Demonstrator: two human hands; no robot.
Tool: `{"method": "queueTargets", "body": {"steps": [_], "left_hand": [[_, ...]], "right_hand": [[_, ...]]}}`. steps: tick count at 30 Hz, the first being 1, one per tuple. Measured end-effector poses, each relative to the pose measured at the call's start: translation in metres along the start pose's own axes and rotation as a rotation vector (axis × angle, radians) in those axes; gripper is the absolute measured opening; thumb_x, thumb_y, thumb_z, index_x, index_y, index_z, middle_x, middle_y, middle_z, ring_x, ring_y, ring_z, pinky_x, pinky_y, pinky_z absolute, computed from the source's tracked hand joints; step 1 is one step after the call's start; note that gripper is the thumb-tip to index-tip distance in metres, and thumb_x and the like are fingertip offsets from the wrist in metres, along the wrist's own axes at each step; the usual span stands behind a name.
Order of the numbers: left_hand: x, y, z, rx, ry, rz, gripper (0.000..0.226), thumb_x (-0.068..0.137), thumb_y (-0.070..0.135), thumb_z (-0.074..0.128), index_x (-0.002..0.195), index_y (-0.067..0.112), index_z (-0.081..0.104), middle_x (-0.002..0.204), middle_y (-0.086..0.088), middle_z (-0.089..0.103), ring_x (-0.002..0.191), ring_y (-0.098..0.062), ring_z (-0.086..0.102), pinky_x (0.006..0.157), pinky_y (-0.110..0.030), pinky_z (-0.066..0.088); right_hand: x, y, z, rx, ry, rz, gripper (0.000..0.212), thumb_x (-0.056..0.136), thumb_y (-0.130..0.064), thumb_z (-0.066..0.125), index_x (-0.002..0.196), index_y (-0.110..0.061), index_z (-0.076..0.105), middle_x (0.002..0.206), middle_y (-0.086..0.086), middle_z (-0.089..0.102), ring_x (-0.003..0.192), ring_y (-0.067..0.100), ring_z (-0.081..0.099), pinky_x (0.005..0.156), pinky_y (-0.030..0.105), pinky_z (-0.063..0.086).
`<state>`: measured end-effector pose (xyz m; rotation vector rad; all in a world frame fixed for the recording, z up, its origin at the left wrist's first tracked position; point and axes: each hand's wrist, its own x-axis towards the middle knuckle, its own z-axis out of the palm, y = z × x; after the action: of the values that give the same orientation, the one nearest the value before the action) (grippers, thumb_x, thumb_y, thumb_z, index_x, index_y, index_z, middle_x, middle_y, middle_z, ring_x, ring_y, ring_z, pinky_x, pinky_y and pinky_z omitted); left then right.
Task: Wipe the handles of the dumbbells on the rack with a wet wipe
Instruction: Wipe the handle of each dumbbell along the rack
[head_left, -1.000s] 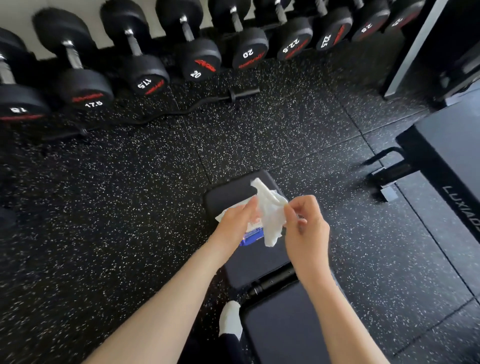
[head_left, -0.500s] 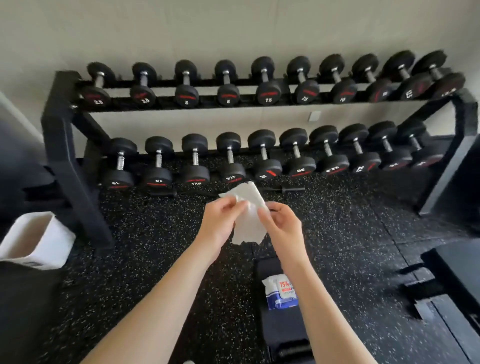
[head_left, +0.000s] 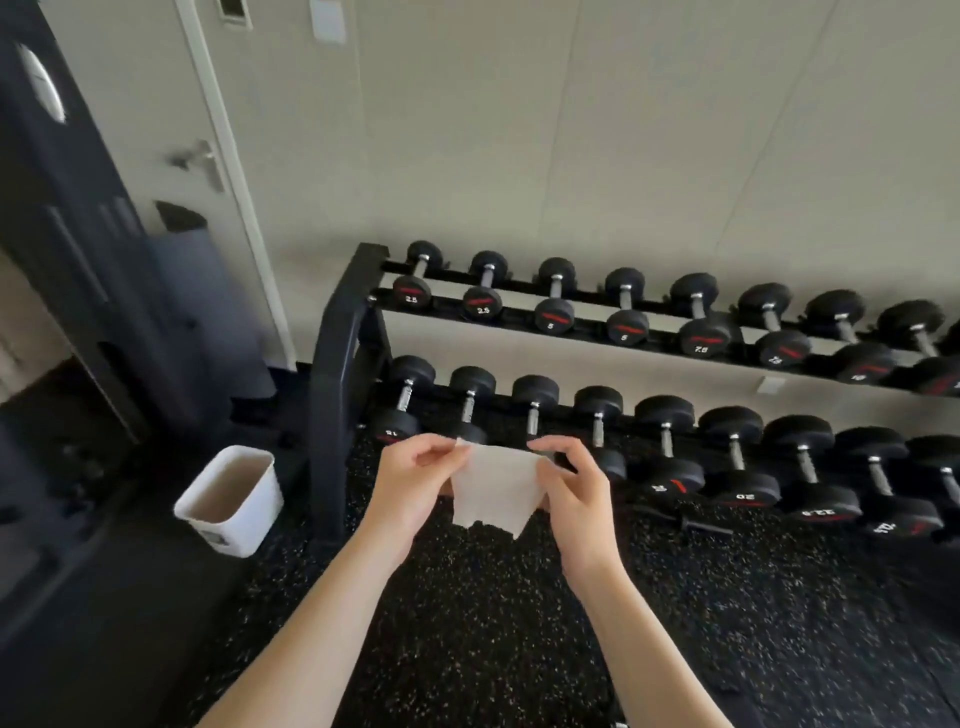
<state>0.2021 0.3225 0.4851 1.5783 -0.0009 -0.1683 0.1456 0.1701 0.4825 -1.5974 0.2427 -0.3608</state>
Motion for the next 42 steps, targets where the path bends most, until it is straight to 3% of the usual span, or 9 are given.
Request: {"method": "queueTargets", "body": {"steps": [5,8,12,16,20,24,31,35,42], "left_hand": [[0.047,0.009,-0.083,0.053,-0.008,0.066,0.015,0.085,0.011,0.070,0.097,0.018,0.065,0.081,-0.002,0.071,0.083,-0.012,0.067,0.078,-0.027,0.054],[0.070,0.015,-0.114,0.145,-0.101,0.132,0.030,0.083,0.008,0.071,0.106,0.026,0.063,0.084,-0.001,0.072,0.083,-0.007,0.067,0.081,-0.019,0.051],[0.108,0.012,-0.136,0.314,-0.117,0.190,0.028,0.079,0.008,0.075,0.090,0.033,0.070,0.085,0.005,0.070,0.076,-0.001,0.062,0.076,-0.016,0.048],[0.149,0.005,-0.140,0.449,-0.049,0.221,0.014,0.080,0.012,0.076,0.088,0.023,0.074,0.082,0.012,0.066,0.074,0.004,0.059,0.067,-0.006,0.042],[0.201,-0.001,-0.134,0.479,-0.054,0.221,0.004,0.083,0.015,0.073,0.081,0.018,0.071,0.095,0.006,0.057,0.083,0.000,0.055,0.072,-0.004,0.038],[0.265,0.005,-0.122,0.313,-0.131,0.070,0.008,0.089,0.019,0.065,0.095,0.017,0.070,0.105,0.004,0.065,0.101,-0.005,0.059,0.092,-0.019,0.045],[0.363,0.030,-0.089,0.045,0.033,-0.029,0.005,0.086,0.011,0.069,0.085,0.006,0.070,0.077,-0.004,0.070,0.074,-0.012,0.067,0.067,-0.030,0.056],[0.413,0.026,-0.084,0.026,0.083,-0.074,0.004,0.083,0.008,0.071,0.083,0.004,0.072,0.081,-0.012,0.072,0.071,-0.016,0.068,0.065,-0.030,0.057],[0.509,0.015,-0.087,0.004,-0.019,-0.160,0.013,0.089,0.014,0.066,0.092,0.002,0.070,0.083,-0.013,0.073,0.076,-0.025,0.070,0.069,-0.033,0.058]], "right_hand": [[0.028,-0.005,0.086,-0.024,-0.092,0.048,0.024,0.095,-0.012,0.048,0.094,-0.021,0.070,0.097,-0.015,0.068,0.093,-0.002,0.058,0.088,0.027,0.046],[0.046,-0.004,0.118,-0.110,-0.167,0.035,0.017,0.089,-0.017,0.061,0.104,-0.025,0.066,0.102,-0.011,0.067,0.097,0.002,0.061,0.086,0.023,0.048],[0.078,0.000,0.144,-0.315,-0.155,-0.009,0.026,0.085,-0.009,0.065,0.104,-0.026,0.064,0.100,-0.010,0.066,0.090,0.006,0.062,0.077,0.016,0.050],[0.116,0.006,0.158,-0.457,-0.075,-0.045,0.012,0.083,-0.011,0.066,0.092,-0.020,0.067,0.076,-0.006,0.064,0.068,0.004,0.056,0.063,0.007,0.044],[0.167,0.022,0.166,-0.451,-0.072,-0.034,0.005,0.083,-0.013,0.067,0.081,-0.018,0.066,0.084,-0.005,0.064,0.076,0.007,0.058,0.066,0.012,0.046],[0.236,0.038,0.166,-0.197,-0.151,0.050,0.003,0.085,-0.015,0.066,0.083,-0.014,0.064,0.107,-0.008,0.061,0.090,0.018,0.061,0.083,0.033,0.052],[0.347,0.042,0.178,0.180,-0.184,0.178,0.007,0.090,-0.012,0.060,0.091,-0.005,0.057,0.082,0.009,0.067,0.080,0.023,0.062,0.068,0.036,0.049],[0.394,0.055,0.185,0.169,-0.117,0.211,0.005,0.087,-0.009,0.062,0.089,-0.005,0.061,0.084,0.009,0.070,0.081,0.025,0.065,0.068,0.040,0.050],[0.480,0.079,0.206,0.202,-0.089,0.278,0.015,0.089,-0.014,0.059,0.084,-0.004,0.068,0.081,0.012,0.068,0.075,0.022,0.062,0.066,0.034,0.049]]}}
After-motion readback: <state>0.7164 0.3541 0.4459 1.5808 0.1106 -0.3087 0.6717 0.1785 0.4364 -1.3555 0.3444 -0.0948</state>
